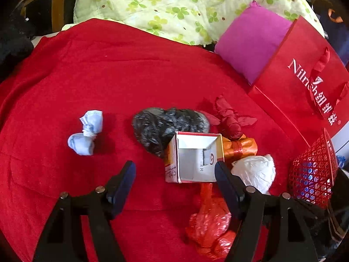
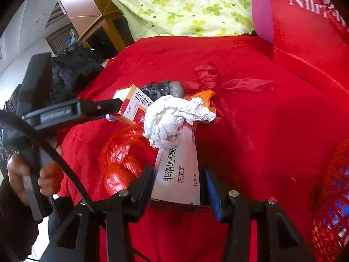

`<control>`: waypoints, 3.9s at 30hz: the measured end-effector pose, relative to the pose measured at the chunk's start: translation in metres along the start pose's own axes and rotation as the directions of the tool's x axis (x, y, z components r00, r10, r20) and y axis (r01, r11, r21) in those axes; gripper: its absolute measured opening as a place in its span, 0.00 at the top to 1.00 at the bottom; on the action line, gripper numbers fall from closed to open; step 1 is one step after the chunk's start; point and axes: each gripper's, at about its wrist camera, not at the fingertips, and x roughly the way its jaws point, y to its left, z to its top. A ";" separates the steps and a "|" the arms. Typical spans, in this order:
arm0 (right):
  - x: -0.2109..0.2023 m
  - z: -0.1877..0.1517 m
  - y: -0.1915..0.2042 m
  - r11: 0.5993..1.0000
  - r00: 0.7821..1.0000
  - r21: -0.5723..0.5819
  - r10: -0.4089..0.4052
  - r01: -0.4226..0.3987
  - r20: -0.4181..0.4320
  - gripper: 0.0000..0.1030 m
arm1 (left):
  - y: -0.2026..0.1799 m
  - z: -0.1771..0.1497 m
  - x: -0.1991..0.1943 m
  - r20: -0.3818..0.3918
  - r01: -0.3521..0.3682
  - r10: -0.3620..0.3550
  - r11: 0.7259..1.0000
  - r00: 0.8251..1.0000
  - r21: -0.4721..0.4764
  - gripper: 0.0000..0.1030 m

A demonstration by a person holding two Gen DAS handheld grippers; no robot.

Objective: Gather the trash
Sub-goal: 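Grasp the white medicine box with the right gripper while the left grasps the small white box, then carry both boxes to the red mesh basket and release them, then move both grippers back over the remaining trash on the cloth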

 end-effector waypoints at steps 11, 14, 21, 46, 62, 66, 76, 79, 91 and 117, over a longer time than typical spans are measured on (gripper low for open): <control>-0.042 -0.012 0.005 0.996 0.991 -0.074 -0.039 0.049 0.127 0.52 | -0.031 -0.002 -0.018 0.109 -0.058 0.049 0.995 0.993 0.083 0.24; -0.041 -0.005 -0.012 0.991 0.990 0.053 0.120 -0.124 0.075 0.52 | -0.033 -0.001 -0.006 0.083 -0.105 0.097 0.990 0.992 0.098 0.24; -0.043 0.006 -0.029 0.946 0.964 0.189 0.251 -0.264 0.093 0.52 | -0.013 -0.005 0.010 0.044 -0.114 0.113 0.993 0.993 0.008 0.24; -0.100 -0.010 0.050 0.981 0.908 -0.165 -0.028 0.106 0.417 0.52 | -0.043 -0.010 -0.104 0.274 -0.115 0.084 0.989 0.958 0.097 0.53; -0.198 -0.033 0.010 0.985 0.746 0.017 -0.140 0.170 0.651 0.52 | -0.117 -0.015 -0.159 0.317 -0.064 -0.006 0.975 0.948 0.212 0.53; -0.212 -0.040 -0.015 0.980 0.728 0.086 -0.192 0.181 0.658 0.52 | -0.146 -0.015 -0.158 0.302 -0.011 -0.073 0.964 0.951 0.267 0.53; -0.249 -0.058 -0.088 0.943 0.697 0.317 -0.297 0.104 0.652 0.51 | -0.230 -0.026 -0.149 0.244 0.147 -0.267 0.897 0.932 0.417 0.53; -0.257 -0.063 -0.107 0.920 0.697 0.388 -0.314 0.056 0.645 0.51 | -0.255 -0.029 -0.143 0.216 0.191 -0.314 0.872 0.925 0.451 0.53; -0.271 -0.072 -0.138 0.864 0.675 0.502 -0.344 -0.045 0.653 0.28 | -0.287 -0.042 -0.109 0.171 0.197 -0.312 0.854 0.935 0.482 0.29; -0.113 -0.023 0.088 0.970 0.887 -0.215 -0.001 0.114 0.462 0.28 | 0.047 -0.104 -0.135 0.227 -0.203 0.205 0.979 0.952 -0.035 0.29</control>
